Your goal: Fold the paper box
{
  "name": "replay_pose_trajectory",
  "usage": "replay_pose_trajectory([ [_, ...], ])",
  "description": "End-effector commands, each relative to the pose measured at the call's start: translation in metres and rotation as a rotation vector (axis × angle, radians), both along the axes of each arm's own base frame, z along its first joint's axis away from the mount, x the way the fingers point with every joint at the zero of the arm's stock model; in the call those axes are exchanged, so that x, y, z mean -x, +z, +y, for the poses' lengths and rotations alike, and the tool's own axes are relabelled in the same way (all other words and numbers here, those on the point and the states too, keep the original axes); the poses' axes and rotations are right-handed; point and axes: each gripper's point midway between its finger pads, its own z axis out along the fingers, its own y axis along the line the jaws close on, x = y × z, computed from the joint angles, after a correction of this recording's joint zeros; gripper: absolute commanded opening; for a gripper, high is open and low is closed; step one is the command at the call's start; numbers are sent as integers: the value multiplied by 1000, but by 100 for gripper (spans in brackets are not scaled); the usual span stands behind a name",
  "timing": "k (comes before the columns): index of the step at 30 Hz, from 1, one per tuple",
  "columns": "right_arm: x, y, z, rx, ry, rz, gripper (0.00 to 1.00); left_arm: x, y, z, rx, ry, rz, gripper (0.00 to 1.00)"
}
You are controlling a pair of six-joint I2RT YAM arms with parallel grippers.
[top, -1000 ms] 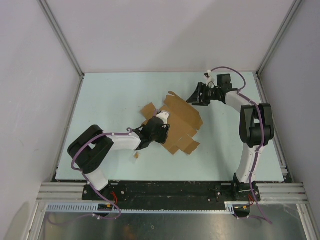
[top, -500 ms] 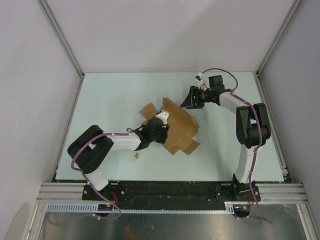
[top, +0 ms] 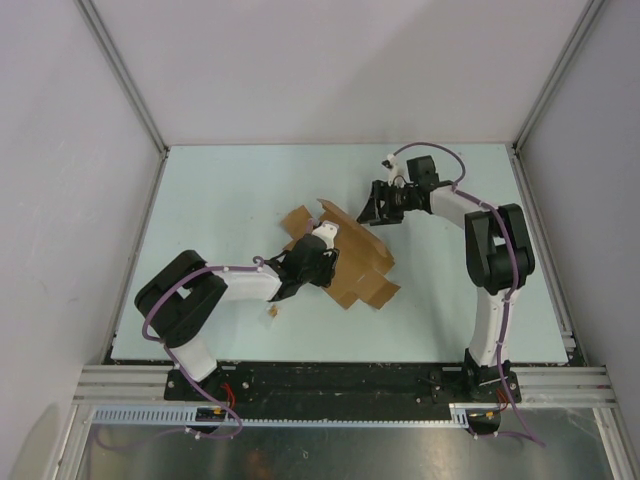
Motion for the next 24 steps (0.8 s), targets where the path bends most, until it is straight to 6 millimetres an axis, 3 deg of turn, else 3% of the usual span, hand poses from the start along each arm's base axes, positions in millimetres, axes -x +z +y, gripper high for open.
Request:
replay_pose_trajectory([
  [1,-2,10,3,3,8,-45,66,18,-20,8,-27,-17,83,47],
  [9,-8,44,-1,-71,-6,-86,70,19,-21,8,-30,-18,87,47],
  [24,4,77,9,-177,59,-103,76,18,-22,7,-31,-16,88,47],
])
